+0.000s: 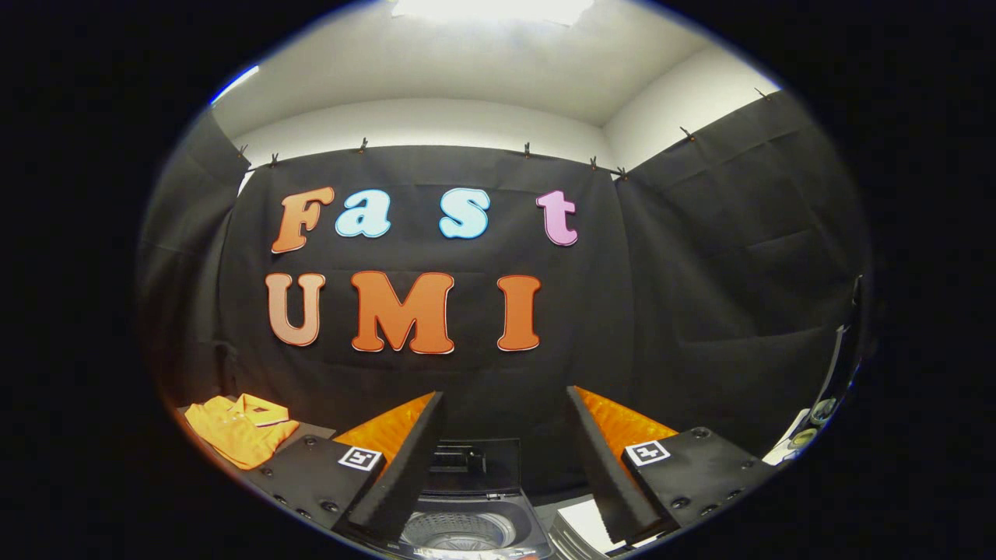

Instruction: Put the clothes into the washing machine and then close the washing machine lid.

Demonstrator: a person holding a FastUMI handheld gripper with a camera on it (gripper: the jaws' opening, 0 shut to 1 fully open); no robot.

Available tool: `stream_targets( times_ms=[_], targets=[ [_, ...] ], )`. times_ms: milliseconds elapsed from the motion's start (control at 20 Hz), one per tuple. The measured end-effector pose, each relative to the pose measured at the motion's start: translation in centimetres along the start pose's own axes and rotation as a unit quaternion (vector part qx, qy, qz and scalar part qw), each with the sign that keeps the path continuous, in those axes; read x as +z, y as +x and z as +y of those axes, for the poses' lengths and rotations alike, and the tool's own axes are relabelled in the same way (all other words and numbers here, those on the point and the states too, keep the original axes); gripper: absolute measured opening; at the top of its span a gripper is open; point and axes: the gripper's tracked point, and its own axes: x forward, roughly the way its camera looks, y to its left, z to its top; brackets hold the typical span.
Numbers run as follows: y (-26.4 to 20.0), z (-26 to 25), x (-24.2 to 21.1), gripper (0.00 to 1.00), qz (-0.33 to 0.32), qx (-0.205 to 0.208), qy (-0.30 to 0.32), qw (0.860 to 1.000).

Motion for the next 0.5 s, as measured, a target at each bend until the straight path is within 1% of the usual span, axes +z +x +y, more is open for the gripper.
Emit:
stream_targets(
  times_ms=[150,350,500],
  targets=[
    [-0.2,1.8,-0.4,0.98,0.001,0.008,0.011,1.0],
    [0.0,5.0,-0.7,0.98,0.005,0.022,0.01,1.0],
    [0.8,10.6,-0.7,0.98,0.006,0.062,0.01,0.998]
  ],
)
